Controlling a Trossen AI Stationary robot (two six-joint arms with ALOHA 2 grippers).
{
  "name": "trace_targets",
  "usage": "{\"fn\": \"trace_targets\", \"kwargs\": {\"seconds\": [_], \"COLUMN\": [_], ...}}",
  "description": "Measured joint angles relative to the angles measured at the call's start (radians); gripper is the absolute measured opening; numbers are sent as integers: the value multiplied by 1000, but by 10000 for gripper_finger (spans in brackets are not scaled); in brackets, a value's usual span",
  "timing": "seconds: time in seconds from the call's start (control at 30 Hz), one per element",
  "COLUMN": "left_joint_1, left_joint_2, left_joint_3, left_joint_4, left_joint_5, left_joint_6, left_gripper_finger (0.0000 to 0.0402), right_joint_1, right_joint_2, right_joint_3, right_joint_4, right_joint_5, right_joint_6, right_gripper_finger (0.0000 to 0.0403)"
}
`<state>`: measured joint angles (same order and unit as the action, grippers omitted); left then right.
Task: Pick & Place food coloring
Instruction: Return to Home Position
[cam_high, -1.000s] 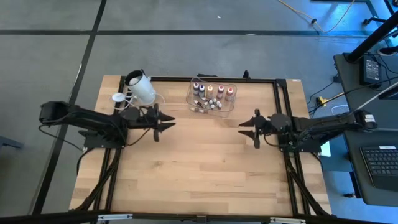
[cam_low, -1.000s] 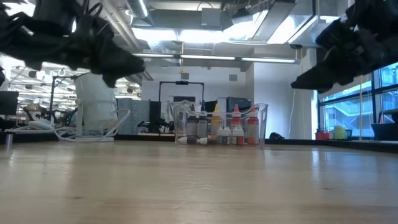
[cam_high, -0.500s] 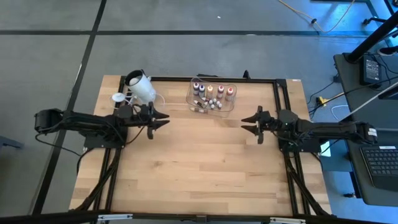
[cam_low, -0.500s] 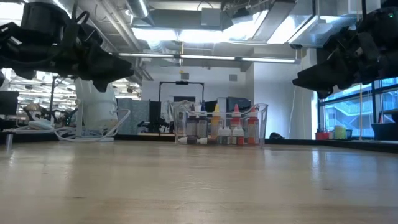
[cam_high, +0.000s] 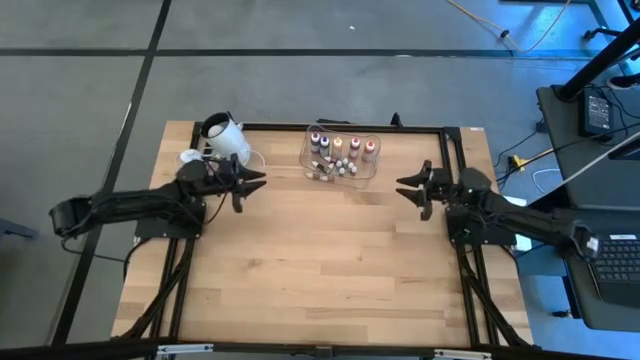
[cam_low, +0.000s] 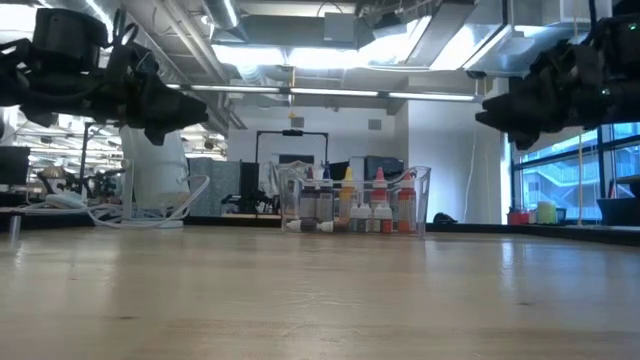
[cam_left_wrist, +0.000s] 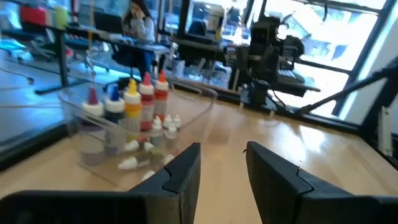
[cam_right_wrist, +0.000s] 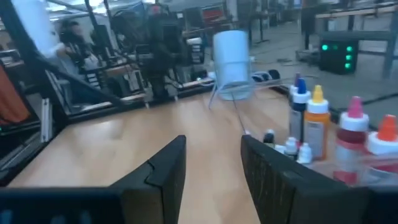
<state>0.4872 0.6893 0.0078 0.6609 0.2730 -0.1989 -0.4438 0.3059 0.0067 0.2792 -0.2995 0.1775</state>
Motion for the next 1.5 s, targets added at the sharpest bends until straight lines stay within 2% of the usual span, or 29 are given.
{"fn": "trace_targets", "kwargs": {"seconds": [0.2, 0.33, 0.53, 0.73, 0.87, 1.07, 1.2, 1.5], "left_joint_1": [71, 109, 165, 207, 211, 209, 201, 194], "left_joint_2": [-162, -267, -429, -587, -682, -689, -689, -689], "left_joint_3": [0, 0, 0, 0, 0, 0, 0, 0], "left_joint_4": [-123, -196, -347, -489, -566, -577, -576, -576], "left_joint_5": [5, 59, 59, 31, -25, -135, -211, -220], "left_joint_6": [2, -19, -27, -74, -79, -85, -10, 3], "left_gripper_finger": [121, 123, 124, 124, 125, 122, 125, 121], "right_joint_1": [-105, -162, -245, -324, -379, -460, -487, -491], "right_joint_2": [-139, -210, -303, -305, -305, -304, -303, -298], "right_joint_3": [0, 0, 0, 0, 0, 1, 1, 1], "right_joint_4": [-139, -142, -167, -185, -191, -204, -204, -204], "right_joint_5": [-9, -9, -9, -11, -72, -226, -225, -226], "right_joint_6": [-1, -23, -30, -49, -50, -16, 2, 3], "right_gripper_finger": [156, 156, 156, 156, 156, 156, 156, 156]}}
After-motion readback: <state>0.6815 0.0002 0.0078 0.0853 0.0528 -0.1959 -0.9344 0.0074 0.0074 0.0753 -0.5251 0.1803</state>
